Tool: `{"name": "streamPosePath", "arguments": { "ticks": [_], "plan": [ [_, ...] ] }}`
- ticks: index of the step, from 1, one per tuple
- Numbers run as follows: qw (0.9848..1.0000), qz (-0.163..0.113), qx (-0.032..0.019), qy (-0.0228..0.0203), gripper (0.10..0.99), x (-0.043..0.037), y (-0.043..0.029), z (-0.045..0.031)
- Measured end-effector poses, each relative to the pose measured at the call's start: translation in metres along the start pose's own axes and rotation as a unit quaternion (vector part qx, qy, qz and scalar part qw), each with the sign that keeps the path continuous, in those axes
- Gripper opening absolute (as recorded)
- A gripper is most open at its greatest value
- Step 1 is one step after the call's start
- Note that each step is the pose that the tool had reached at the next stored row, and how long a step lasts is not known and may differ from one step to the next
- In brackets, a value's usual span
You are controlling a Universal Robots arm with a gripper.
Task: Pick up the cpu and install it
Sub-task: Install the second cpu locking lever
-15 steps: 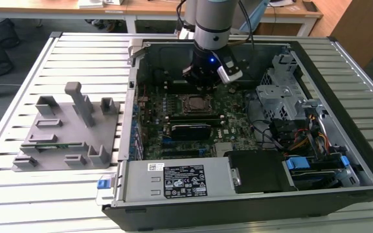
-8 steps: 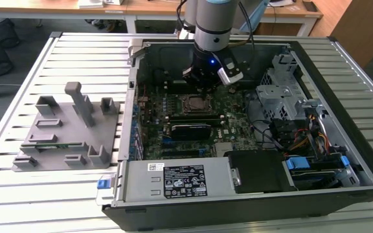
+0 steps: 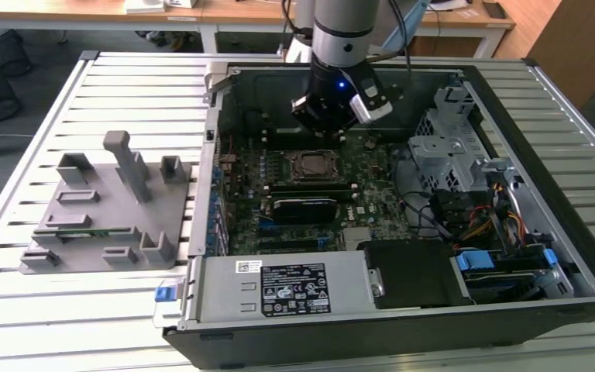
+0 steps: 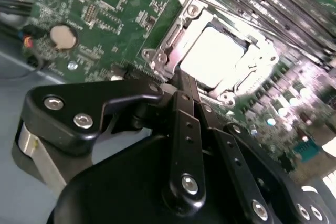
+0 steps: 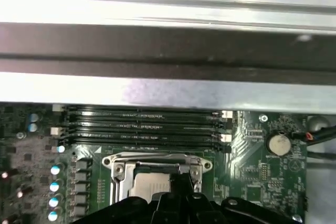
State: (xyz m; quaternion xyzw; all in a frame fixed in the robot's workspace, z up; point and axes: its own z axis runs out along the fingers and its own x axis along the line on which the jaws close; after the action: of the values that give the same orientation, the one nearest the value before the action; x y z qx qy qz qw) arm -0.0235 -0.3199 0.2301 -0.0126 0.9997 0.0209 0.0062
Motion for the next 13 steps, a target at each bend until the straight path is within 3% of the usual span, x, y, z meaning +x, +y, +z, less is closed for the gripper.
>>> {"name": "streamPosePath", "arguments": {
  "ticks": [5, 9, 13],
  "plan": [
    [1.0, 0.0, 0.0002, 0.0001, 0.106, -0.0003, 0.0005, -0.0194],
    [1.0, 0.0, 0.0001, 0.0001, 0.106, -0.0001, -0.0041, -0.0205],
    [1.0, 0.0, 0.0001, 0.0001, 0.106, 0.0003, -0.0179, -0.0211]
  ]
}}
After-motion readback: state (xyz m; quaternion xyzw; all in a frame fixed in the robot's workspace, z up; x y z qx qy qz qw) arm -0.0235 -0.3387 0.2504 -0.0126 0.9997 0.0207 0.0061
